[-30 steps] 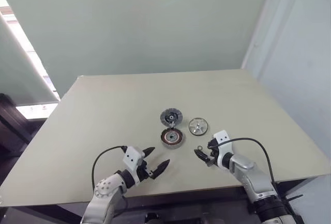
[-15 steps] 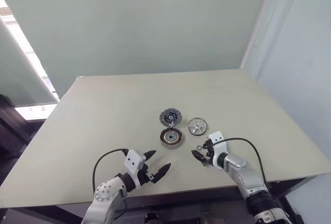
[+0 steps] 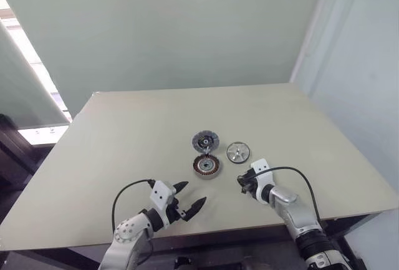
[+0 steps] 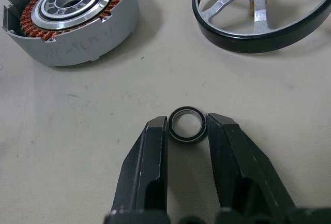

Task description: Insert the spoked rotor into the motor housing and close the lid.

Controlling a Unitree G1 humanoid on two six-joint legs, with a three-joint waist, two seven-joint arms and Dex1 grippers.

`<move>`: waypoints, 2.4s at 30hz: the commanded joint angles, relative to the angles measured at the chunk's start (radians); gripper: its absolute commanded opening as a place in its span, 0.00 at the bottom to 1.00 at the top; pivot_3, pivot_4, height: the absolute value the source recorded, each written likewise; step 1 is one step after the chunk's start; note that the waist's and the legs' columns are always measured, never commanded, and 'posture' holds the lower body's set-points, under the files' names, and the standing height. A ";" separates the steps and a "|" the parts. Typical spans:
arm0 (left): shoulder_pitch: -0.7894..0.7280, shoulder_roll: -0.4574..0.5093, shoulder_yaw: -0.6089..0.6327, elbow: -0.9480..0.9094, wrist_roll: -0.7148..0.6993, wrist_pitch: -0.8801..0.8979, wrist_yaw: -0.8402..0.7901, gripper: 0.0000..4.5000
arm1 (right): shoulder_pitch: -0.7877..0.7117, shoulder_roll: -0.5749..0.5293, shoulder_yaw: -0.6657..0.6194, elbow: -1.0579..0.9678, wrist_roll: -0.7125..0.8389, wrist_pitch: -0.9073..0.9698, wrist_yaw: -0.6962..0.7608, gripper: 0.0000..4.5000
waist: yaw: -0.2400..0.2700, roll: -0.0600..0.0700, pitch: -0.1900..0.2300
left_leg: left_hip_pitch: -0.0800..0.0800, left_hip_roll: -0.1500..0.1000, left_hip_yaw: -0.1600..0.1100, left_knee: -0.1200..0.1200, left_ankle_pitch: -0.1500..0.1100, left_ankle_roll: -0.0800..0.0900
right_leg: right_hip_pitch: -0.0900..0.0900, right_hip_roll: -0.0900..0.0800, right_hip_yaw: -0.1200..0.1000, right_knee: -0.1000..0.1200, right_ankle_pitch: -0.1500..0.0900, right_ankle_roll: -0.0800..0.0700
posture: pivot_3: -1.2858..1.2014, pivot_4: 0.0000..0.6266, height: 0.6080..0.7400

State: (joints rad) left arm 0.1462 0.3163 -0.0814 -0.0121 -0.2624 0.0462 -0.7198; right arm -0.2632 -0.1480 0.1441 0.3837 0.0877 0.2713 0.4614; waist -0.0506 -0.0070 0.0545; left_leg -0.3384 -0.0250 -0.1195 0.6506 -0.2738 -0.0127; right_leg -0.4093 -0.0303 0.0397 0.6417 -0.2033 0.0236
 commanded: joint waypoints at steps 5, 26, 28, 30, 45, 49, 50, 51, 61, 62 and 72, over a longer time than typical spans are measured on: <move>-0.019 -0.006 0.007 -0.022 -0.001 -0.025 0.005 1.00 | -0.030 0.014 -0.015 -0.051 0.011 -0.036 0.003 0.18 | 0.000 0.001 0.000 | 0.000 0.000 0.000 0.000 0.000 0.000 | 0.000 0.000 0.000 0.000 0.000 0.000 | 0.52 0.00 1.00; -0.046 0.005 0.113 0.033 -0.013 -0.073 0.040 1.00 | -0.185 0.092 0.109 -0.242 0.011 0.212 0.009 0.18 | 0.000 0.004 0.001 | -0.001 0.000 0.000 0.000 0.000 0.000 | -0.002 0.000 0.000 0.000 0.000 0.000 | 0.52 0.00 1.00; -0.045 0.005 0.113 0.029 -0.013 -0.072 0.043 1.00 | -0.207 0.103 0.118 -0.213 0.004 0.211 0.006 0.18 | 0.000 0.004 0.001 | -0.001 0.000 -0.001 0.000 0.000 0.000 | -0.002 0.000 0.000 0.000 0.000 0.000 | 0.52 0.00 1.00; -0.044 0.003 0.113 0.024 -0.013 -0.071 0.047 1.00 | -0.227 0.118 0.125 -0.174 -0.005 0.203 0.002 0.18 | 0.001 0.004 0.001 | -0.001 0.000 -0.001 0.000 0.000 0.000 | -0.002 0.000 0.000 0.000 0.000 0.001 | 0.52 0.00 1.00; -0.014 -0.008 0.097 -0.029 -0.010 -0.064 0.075 1.00 | -0.321 0.212 0.097 0.132 -0.024 0.029 -0.046 0.18 | -0.001 0.004 0.001 | -0.001 0.000 -0.001 -0.001 0.000 0.000 | -0.002 0.000 0.000 0.000 0.002 0.002 | 0.52 0.00 1.00; -0.009 -0.009 0.095 -0.039 -0.010 -0.059 0.078 1.00 | -0.334 0.229 0.087 0.194 -0.029 -0.020 -0.058 0.18 | -0.002 0.005 0.001 | -0.001 0.000 -0.001 -0.002 0.000 0.000 | -0.002 0.000 0.000 0.000 0.002 0.002 | 0.52 0.00 1.00; -0.009 -0.008 0.094 -0.040 -0.010 -0.058 0.078 1.00 | -0.336 0.231 0.085 0.204 -0.030 -0.027 -0.059 0.18 | -0.002 0.005 0.001 | -0.001 0.000 -0.001 -0.002 0.000 0.000 | -0.002 0.000 0.000 0.000 0.002 0.002 | 0.52 0.00 1.00; -0.009 -0.008 0.094 -0.041 -0.010 -0.058 0.078 1.00 | -0.340 0.233 0.083 0.216 -0.031 -0.036 -0.062 0.18 | -0.002 0.005 0.001 | -0.001 0.000 -0.001 -0.002 0.000 0.000 | -0.002 0.000 0.000 0.000 0.002 0.002 | 0.52 0.00 1.00; -0.010 -0.007 0.093 -0.042 -0.010 -0.055 0.080 1.00 | -0.369 0.249 0.053 0.304 -0.044 -0.090 -0.075 0.18 | -0.002 0.005 0.001 | -0.001 0.000 -0.001 -0.002 0.000 0.000 | -0.002 0.000 0.000 0.000 0.002 0.002 | 0.52 0.00 1.00; -0.010 -0.008 0.093 -0.041 -0.010 -0.056 0.080 1.00 | -0.372 0.250 0.051 0.311 -0.045 -0.093 -0.076 0.18 | -0.002 0.005 0.001 | -0.001 0.000 -0.001 -0.002 0.000 0.000 | -0.002 0.000 0.000 0.000 0.002 0.002 | 0.52 0.00 1.00; -0.011 -0.010 0.094 -0.037 -0.009 -0.061 0.081 1.00 | -0.399 0.267 0.033 0.386 -0.056 -0.126 -0.084 0.18 | -0.002 0.006 0.001 | -0.001 0.000 -0.001 -0.002 0.000 0.000 | -0.002 0.000 0.000 0.000 0.002 0.002 | 0.52 0.00 1.00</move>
State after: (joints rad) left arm 0.1460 0.3055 0.0118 -0.0091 -0.2680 -0.0028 -0.6414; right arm -0.6246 0.1073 0.1856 0.7803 0.0353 0.1747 0.3800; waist -0.0530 -0.0008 0.0558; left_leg -0.3393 -0.0251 -0.1204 0.6484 -0.2737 -0.0127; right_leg -0.4115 -0.0301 0.0396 0.6417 -0.2015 0.0257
